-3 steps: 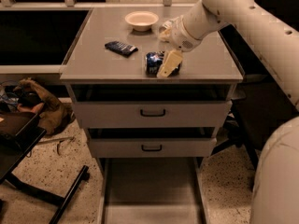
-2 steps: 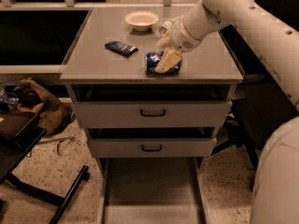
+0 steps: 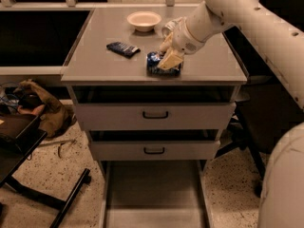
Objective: Place pepsi can into bottom drawer
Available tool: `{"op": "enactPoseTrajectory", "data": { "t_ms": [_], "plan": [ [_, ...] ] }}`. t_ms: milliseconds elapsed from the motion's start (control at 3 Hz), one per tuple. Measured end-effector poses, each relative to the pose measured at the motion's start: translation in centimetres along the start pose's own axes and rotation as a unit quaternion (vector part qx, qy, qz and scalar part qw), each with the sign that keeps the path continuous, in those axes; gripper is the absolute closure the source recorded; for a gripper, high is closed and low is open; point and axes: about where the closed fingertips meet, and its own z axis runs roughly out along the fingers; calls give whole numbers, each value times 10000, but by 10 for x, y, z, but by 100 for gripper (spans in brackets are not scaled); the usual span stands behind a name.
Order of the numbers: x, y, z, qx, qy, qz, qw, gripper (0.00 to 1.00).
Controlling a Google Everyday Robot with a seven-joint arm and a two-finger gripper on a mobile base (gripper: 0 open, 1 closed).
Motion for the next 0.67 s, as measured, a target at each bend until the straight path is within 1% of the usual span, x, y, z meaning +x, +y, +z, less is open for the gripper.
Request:
{"op": "enactPoseTrajectory", "data": {
  "t_ms": [333, 667],
  "plan": [
    [-7, 19, -14, 102, -27, 51, 9999, 100],
    [-10, 60, -12, 143, -340, 165, 9992, 100]
  ]
}}
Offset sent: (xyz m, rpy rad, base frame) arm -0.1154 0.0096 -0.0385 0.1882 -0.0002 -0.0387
